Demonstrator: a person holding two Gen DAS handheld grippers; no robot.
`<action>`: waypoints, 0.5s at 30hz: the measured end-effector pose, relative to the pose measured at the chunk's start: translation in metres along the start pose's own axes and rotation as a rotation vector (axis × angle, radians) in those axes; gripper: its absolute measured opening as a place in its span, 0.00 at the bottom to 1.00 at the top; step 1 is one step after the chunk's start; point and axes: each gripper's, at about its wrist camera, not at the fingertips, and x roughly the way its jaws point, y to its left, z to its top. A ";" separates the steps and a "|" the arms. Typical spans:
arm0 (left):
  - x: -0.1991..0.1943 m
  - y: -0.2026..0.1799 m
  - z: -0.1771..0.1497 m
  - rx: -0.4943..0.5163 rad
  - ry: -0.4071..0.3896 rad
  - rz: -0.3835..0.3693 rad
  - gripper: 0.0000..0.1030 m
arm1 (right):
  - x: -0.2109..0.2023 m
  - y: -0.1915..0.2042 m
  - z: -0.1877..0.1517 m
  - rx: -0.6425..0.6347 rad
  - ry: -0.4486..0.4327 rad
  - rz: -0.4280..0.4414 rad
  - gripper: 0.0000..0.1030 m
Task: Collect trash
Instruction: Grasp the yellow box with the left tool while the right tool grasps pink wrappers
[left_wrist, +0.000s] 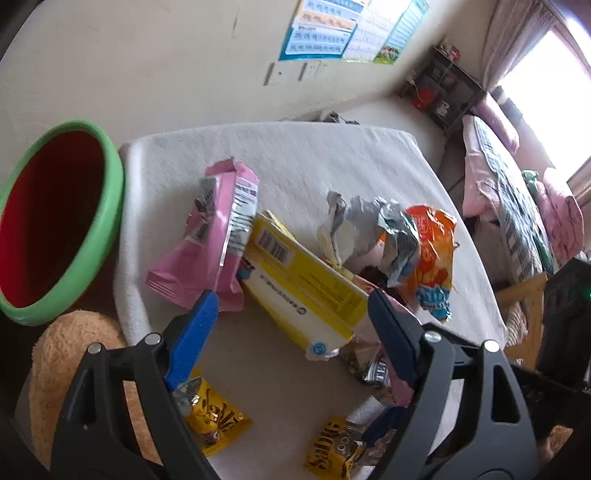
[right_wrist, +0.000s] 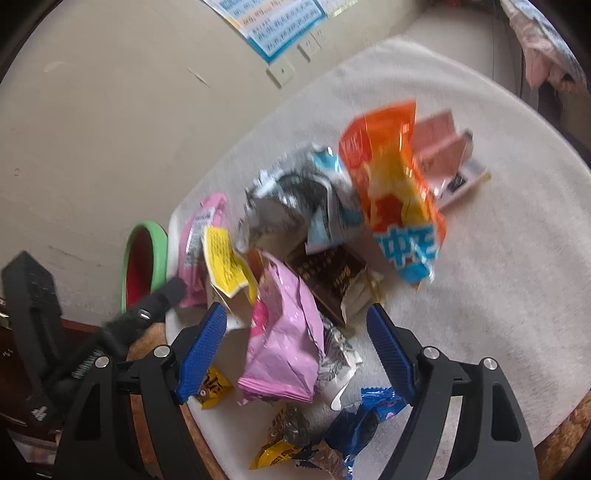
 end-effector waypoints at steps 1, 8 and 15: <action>0.000 0.002 0.000 -0.006 0.000 0.005 0.78 | 0.002 -0.001 0.000 0.008 0.011 0.009 0.62; 0.013 0.011 -0.001 -0.035 0.044 0.019 0.78 | -0.019 0.000 0.004 0.028 -0.051 0.084 0.32; 0.050 0.007 -0.004 -0.061 0.144 0.027 0.80 | -0.049 0.000 0.013 0.012 -0.168 0.062 0.31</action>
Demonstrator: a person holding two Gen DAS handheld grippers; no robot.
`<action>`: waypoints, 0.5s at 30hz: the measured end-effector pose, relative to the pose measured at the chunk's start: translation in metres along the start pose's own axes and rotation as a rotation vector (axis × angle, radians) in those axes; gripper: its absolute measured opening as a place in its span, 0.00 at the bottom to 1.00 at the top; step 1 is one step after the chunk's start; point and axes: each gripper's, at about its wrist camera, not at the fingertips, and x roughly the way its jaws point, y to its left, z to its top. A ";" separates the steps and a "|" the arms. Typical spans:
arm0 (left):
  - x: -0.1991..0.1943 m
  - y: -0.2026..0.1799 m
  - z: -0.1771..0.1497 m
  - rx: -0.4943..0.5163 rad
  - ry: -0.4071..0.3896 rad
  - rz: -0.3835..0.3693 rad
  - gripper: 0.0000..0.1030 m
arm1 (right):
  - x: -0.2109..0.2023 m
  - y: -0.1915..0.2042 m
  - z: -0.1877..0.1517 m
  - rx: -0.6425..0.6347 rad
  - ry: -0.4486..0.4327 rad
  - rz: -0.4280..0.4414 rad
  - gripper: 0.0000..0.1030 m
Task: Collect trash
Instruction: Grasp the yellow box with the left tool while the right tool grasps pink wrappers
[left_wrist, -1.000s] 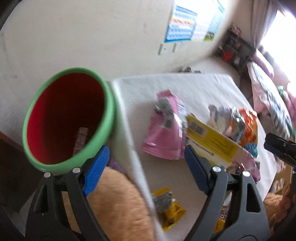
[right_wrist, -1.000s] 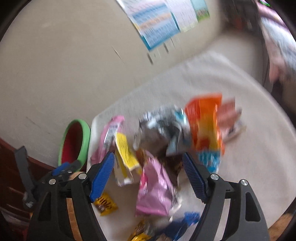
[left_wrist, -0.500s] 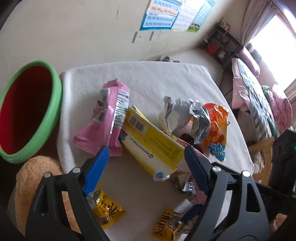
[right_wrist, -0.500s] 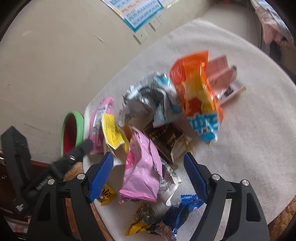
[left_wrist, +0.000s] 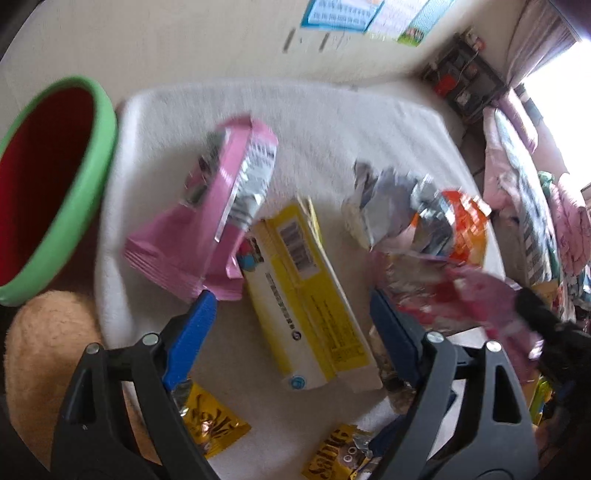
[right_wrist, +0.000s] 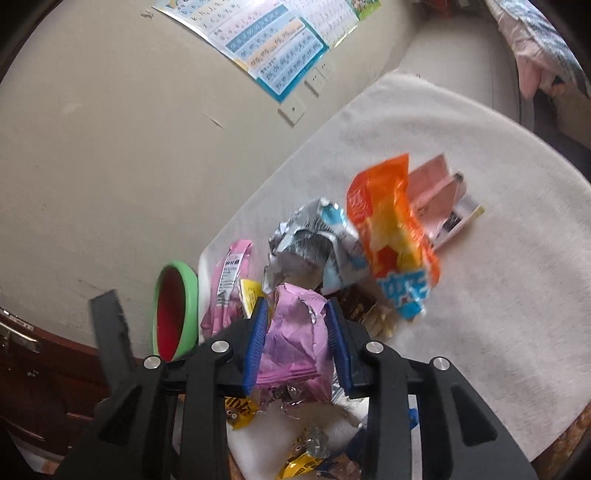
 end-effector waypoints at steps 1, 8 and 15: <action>0.007 -0.001 -0.002 0.004 0.020 0.010 0.80 | 0.001 0.001 -0.001 -0.010 0.000 -0.017 0.31; 0.027 -0.012 -0.013 0.065 0.048 0.026 0.74 | 0.008 0.003 -0.002 -0.014 0.016 -0.011 0.31; 0.015 -0.017 -0.019 0.125 0.006 0.010 0.42 | 0.010 0.001 0.001 0.003 0.005 -0.003 0.32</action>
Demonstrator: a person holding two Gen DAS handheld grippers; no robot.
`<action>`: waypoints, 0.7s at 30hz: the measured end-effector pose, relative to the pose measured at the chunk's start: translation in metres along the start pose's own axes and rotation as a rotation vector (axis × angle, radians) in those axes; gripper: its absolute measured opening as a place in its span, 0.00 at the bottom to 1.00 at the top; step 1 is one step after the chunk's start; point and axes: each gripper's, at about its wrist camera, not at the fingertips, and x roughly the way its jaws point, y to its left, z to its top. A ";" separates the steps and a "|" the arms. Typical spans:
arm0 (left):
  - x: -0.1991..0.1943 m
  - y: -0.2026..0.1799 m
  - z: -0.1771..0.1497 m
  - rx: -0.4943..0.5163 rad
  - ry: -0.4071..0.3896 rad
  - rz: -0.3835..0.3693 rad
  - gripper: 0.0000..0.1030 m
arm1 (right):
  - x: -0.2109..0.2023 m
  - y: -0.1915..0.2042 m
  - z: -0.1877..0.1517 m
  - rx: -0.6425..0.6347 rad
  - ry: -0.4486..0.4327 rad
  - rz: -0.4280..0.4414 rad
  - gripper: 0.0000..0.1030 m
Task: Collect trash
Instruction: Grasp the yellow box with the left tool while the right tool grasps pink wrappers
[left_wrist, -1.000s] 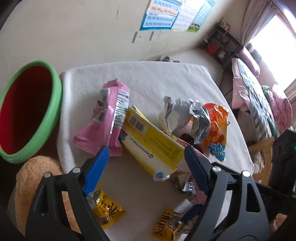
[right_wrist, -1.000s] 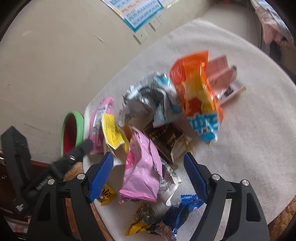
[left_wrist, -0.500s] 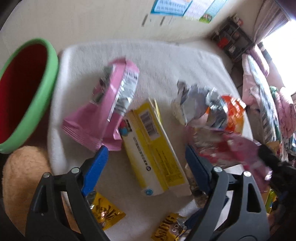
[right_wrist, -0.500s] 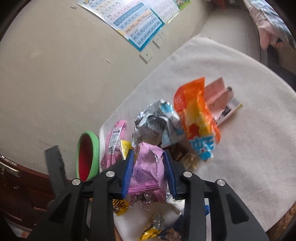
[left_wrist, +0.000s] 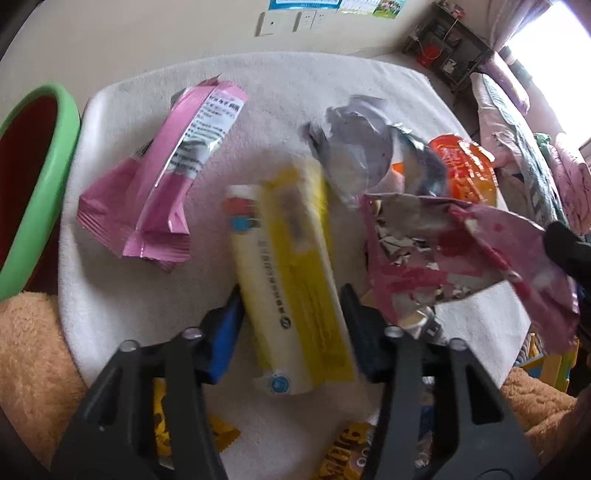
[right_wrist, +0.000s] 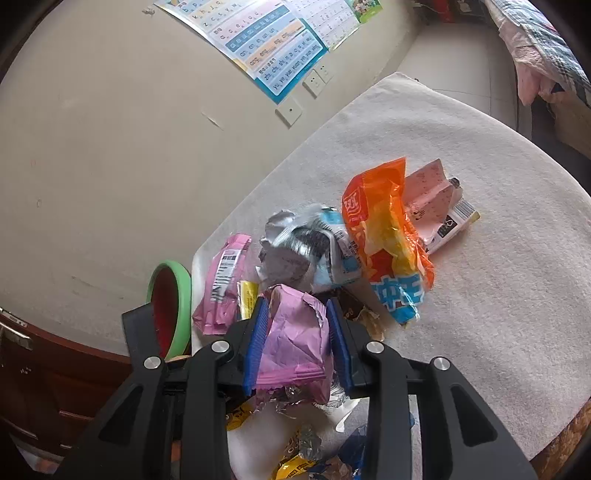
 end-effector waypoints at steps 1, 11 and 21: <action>-0.005 0.000 -0.001 0.005 -0.011 -0.002 0.42 | -0.001 0.000 -0.002 0.000 0.000 0.000 0.32; -0.054 0.001 -0.016 0.072 -0.122 -0.009 0.42 | 0.008 0.002 -0.004 0.001 0.063 -0.006 0.44; -0.082 0.019 -0.018 0.035 -0.184 -0.001 0.42 | 0.008 -0.013 -0.003 0.046 0.076 -0.044 0.68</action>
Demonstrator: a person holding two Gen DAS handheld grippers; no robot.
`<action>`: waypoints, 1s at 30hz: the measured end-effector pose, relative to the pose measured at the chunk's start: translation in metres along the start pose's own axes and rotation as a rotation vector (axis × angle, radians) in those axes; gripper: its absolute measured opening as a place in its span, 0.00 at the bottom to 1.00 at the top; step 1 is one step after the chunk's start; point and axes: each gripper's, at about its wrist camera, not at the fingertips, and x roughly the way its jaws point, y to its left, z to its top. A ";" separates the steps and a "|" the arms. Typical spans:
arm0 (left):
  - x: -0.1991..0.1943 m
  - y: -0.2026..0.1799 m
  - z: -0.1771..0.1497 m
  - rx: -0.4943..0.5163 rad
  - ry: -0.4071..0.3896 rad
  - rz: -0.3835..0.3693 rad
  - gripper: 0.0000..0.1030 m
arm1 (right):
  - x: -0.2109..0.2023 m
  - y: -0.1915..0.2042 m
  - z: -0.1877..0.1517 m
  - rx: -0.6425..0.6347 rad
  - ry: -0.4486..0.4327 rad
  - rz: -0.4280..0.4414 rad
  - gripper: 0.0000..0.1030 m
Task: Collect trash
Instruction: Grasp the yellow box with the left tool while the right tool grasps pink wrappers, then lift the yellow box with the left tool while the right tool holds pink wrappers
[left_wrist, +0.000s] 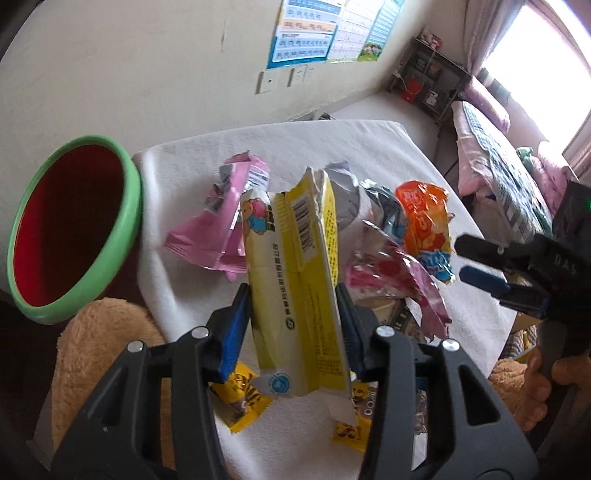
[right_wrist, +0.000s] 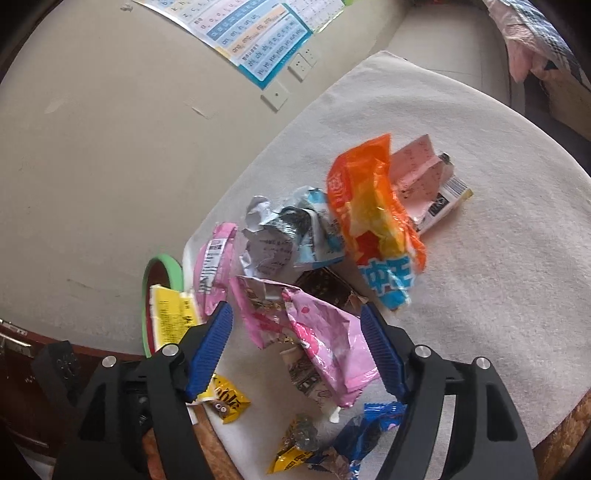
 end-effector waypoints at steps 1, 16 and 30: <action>0.000 0.001 0.000 -0.004 -0.001 0.001 0.42 | 0.003 -0.001 -0.001 -0.006 0.006 -0.017 0.68; 0.003 0.001 -0.007 -0.007 0.019 -0.014 0.43 | 0.052 0.012 -0.017 -0.207 0.083 -0.234 0.53; 0.005 0.002 -0.008 -0.008 0.025 -0.009 0.43 | 0.007 0.025 -0.003 -0.165 -0.053 -0.052 0.37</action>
